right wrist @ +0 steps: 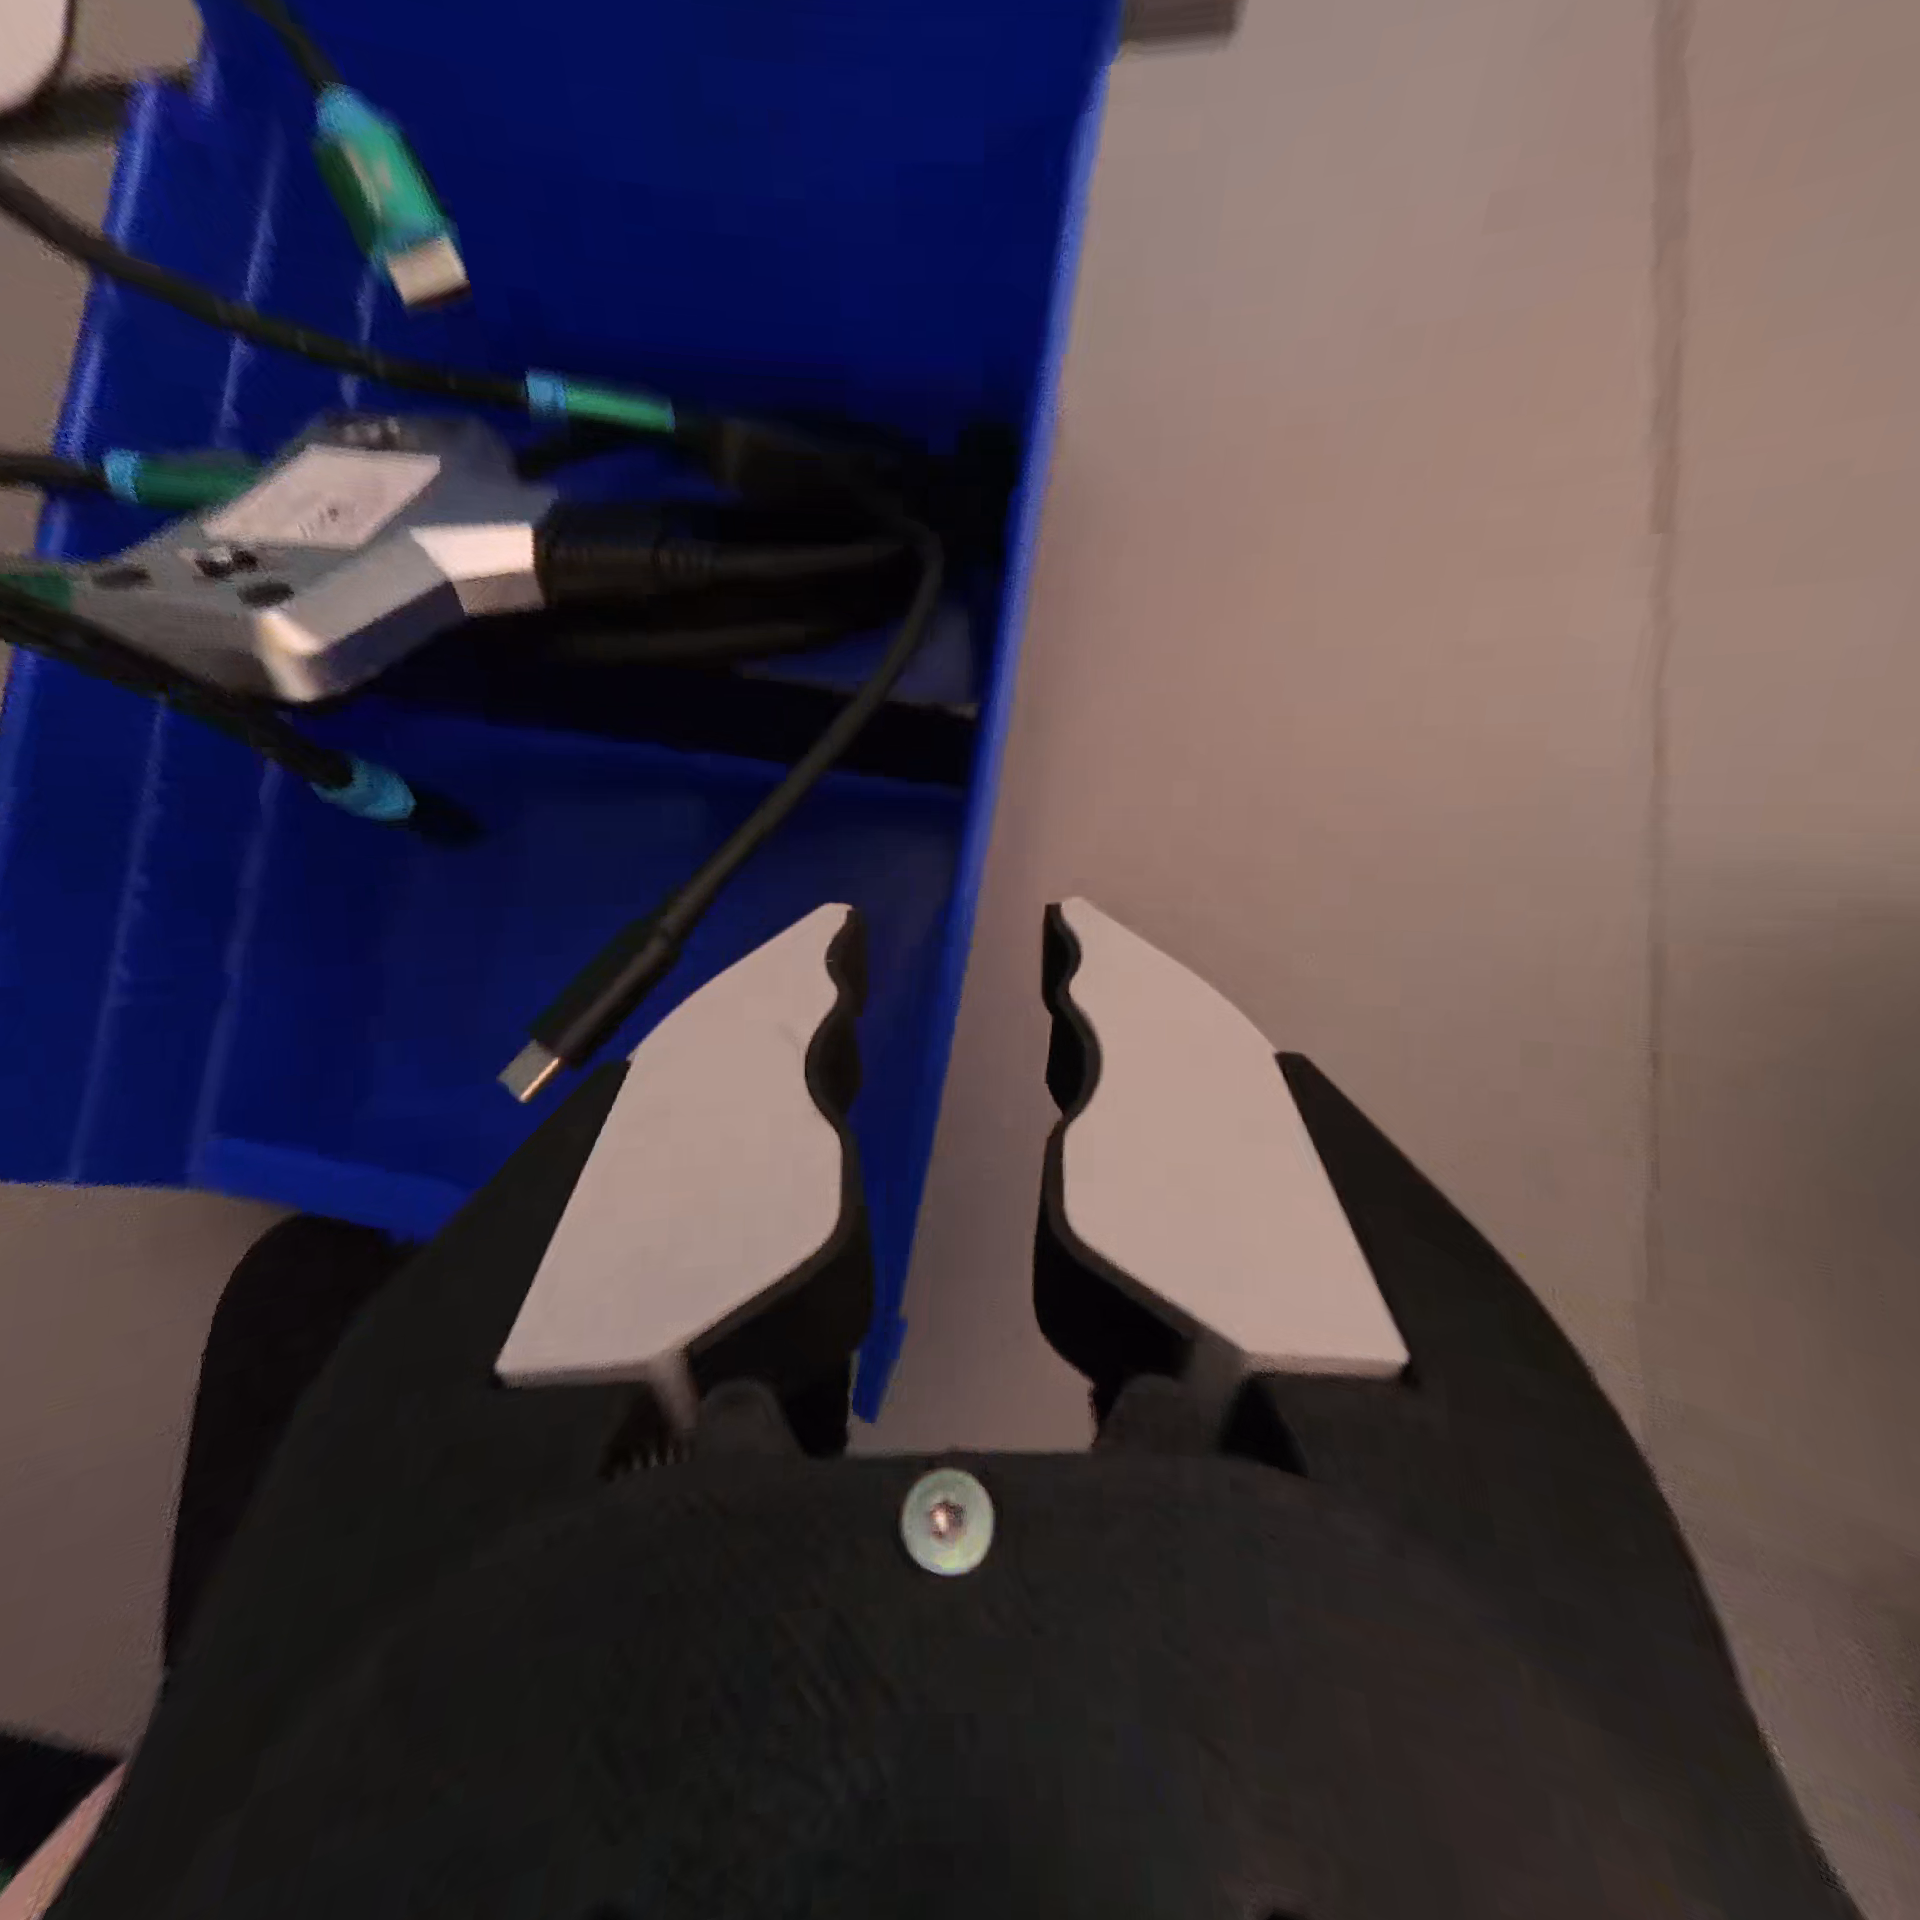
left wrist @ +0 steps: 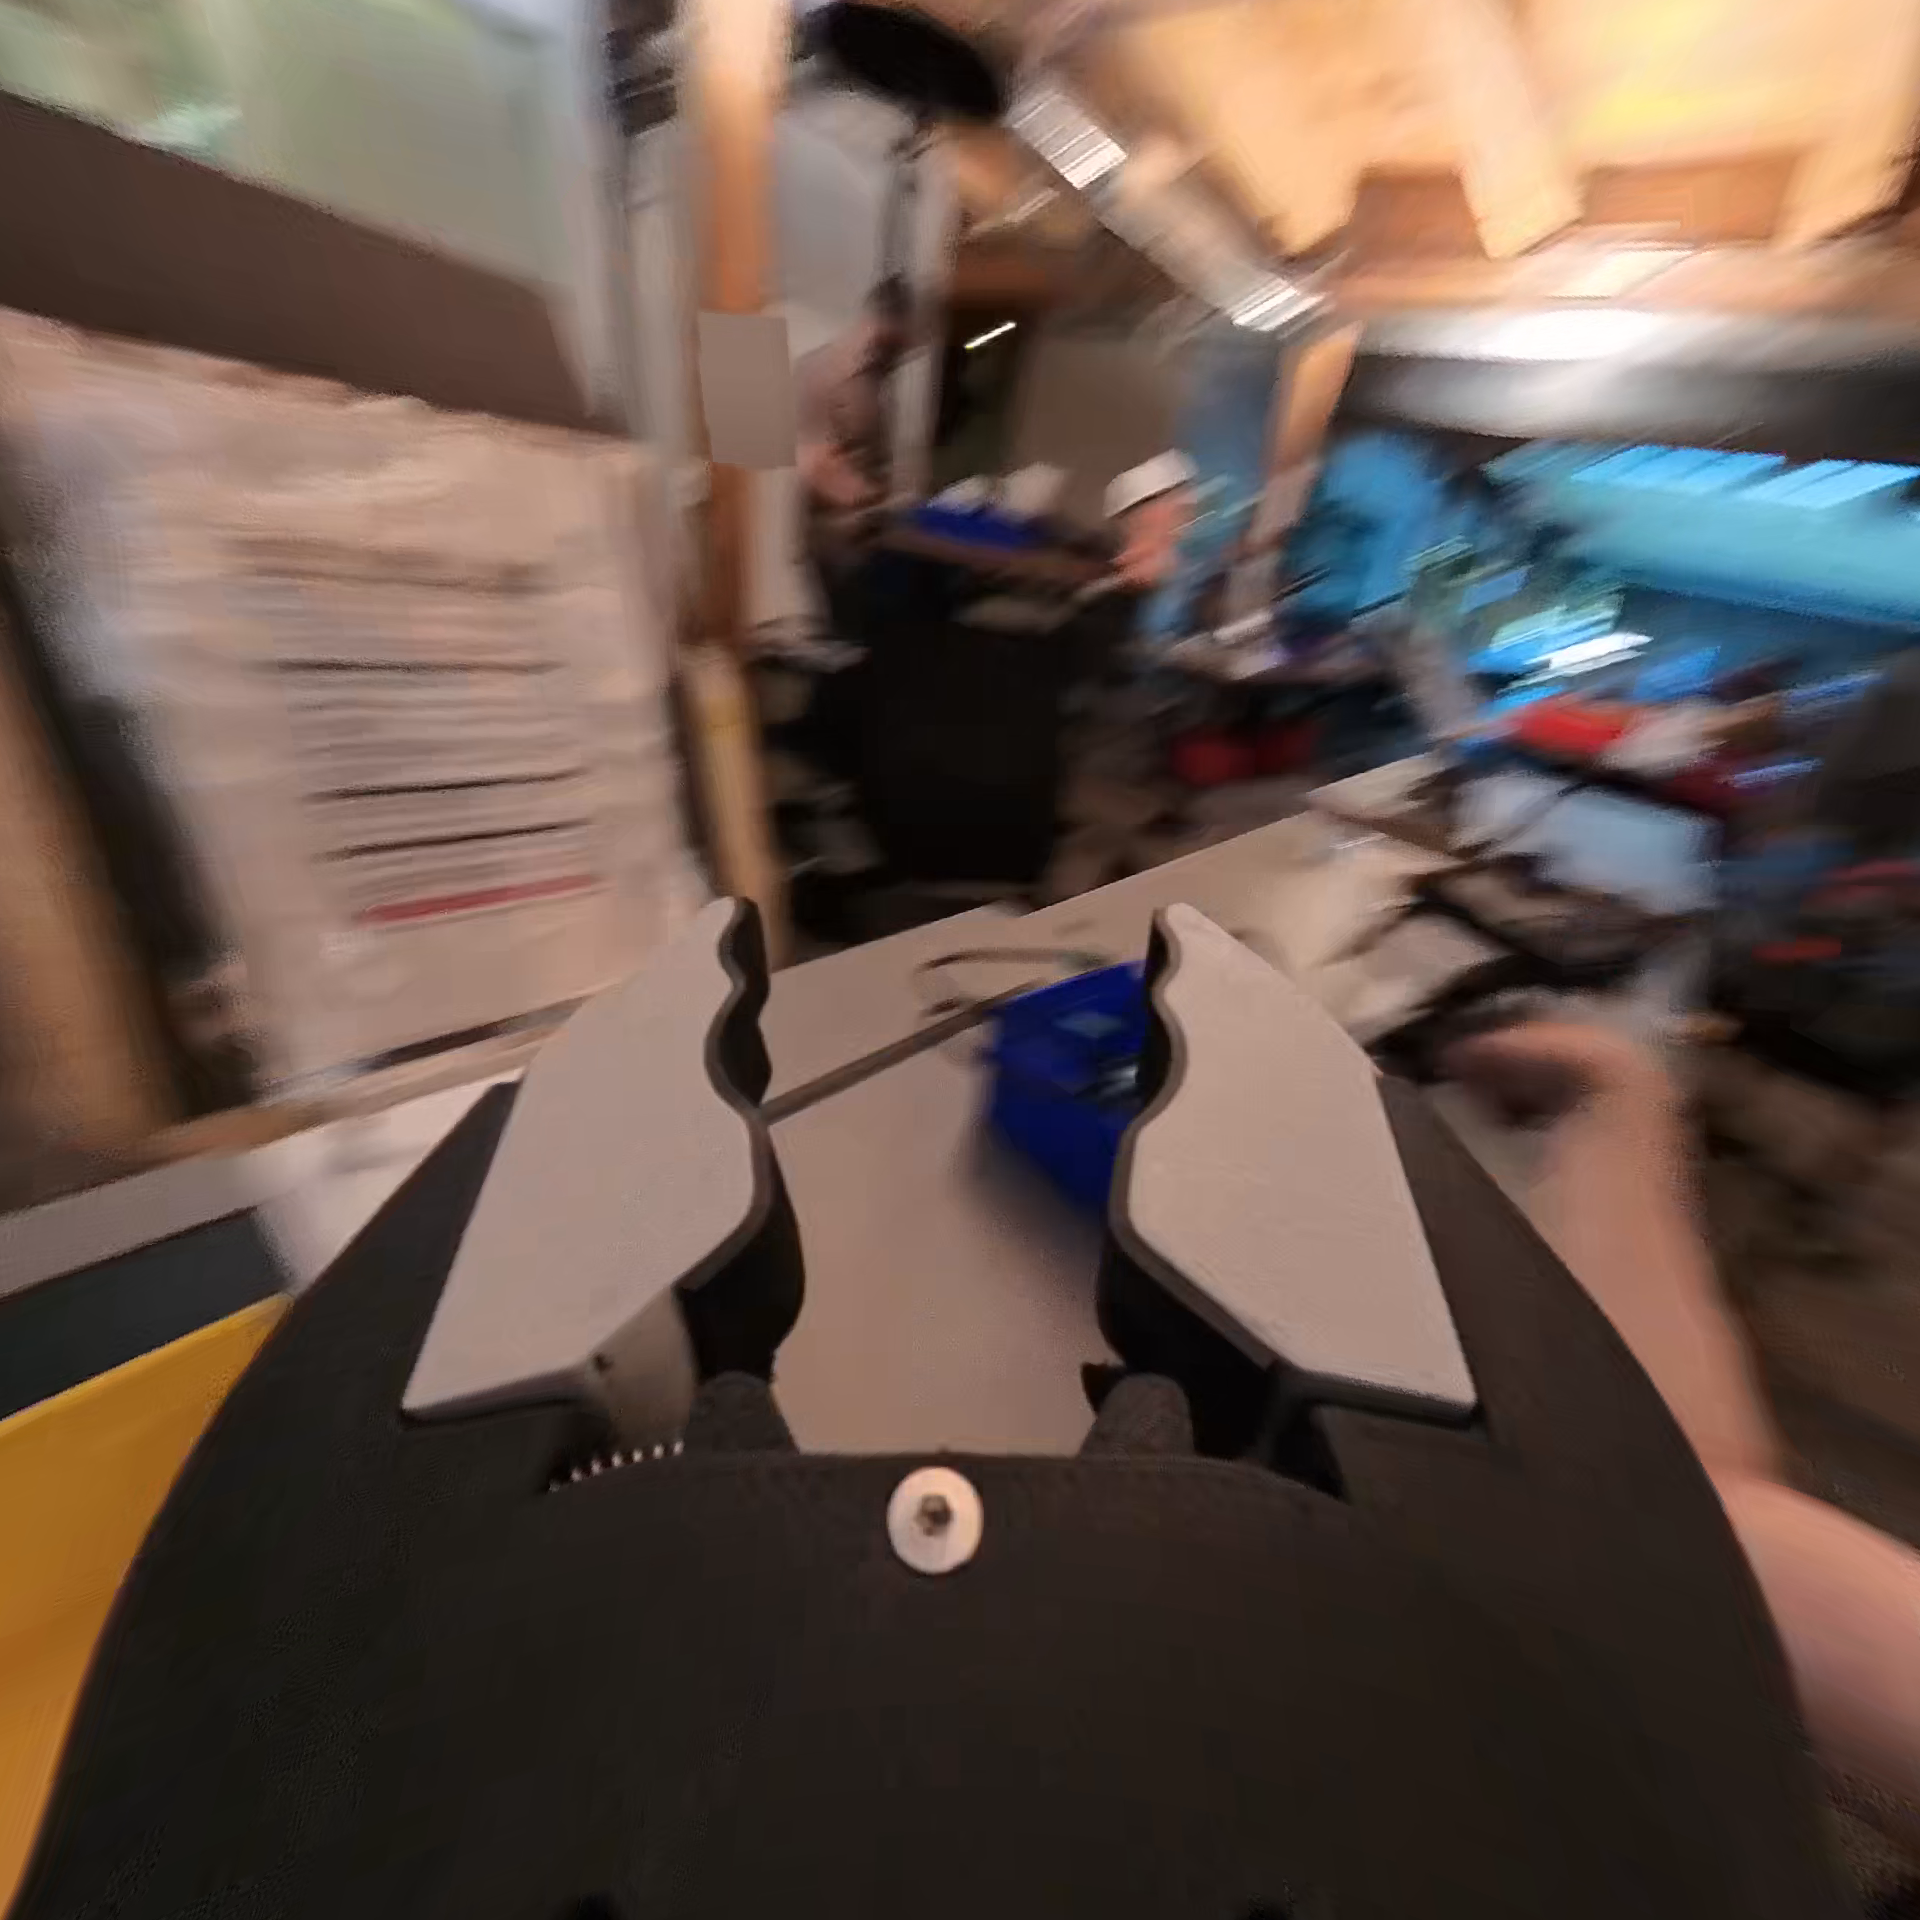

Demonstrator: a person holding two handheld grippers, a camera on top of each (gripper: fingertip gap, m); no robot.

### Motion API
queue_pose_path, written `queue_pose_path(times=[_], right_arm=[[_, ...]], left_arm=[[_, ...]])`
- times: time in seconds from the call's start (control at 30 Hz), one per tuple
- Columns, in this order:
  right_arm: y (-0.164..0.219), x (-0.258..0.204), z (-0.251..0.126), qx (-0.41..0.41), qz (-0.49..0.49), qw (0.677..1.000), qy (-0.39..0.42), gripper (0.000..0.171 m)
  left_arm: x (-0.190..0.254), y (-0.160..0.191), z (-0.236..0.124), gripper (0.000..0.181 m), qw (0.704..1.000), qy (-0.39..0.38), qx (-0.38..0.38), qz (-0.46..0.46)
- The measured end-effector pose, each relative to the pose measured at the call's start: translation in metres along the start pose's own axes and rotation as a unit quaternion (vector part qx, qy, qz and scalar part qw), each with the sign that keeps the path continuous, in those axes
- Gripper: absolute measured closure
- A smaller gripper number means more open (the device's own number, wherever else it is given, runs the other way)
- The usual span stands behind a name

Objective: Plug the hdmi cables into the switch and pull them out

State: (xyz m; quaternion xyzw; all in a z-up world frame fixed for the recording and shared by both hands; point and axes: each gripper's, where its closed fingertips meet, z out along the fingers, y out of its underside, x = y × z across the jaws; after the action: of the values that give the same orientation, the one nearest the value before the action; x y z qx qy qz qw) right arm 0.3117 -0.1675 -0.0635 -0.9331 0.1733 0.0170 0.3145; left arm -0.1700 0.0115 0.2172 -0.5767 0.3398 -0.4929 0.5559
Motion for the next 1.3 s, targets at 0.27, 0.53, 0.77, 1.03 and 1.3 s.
queue_pose_path(times=[0.27,0.53,0.77,1.03,1.3], right_arm=[[0.030,-0.003,0.043,-0.130,0.019,0.991,-0.009,0.156],[0.039,-0.009,0.049,-0.189,-0.026,0.981,0.038,0.161],[0.033,-0.033,0.056,-0.206,-0.038,0.977,0.035,0.160],[0.018,-0.088,0.076,-0.227,-0.075,0.971,0.014,0.161],[0.007,-0.155,0.095,-0.250,-0.114,0.962,0.003,0.160]], left_arm=[[-0.193,0.062,-0.170,0.109,0.895,-0.394,-0.210,0.007],[-0.279,0.178,-0.236,0.119,0.811,-0.411,-0.377,-0.175],[-0.275,0.245,-0.244,0.127,0.760,-0.352,-0.493,-0.233],[-0.265,0.272,-0.235,0.175,0.719,-0.314,-0.589,-0.194],[-0.234,0.284,-0.184,0.172,0.700,-0.260,-0.646,-0.160]])
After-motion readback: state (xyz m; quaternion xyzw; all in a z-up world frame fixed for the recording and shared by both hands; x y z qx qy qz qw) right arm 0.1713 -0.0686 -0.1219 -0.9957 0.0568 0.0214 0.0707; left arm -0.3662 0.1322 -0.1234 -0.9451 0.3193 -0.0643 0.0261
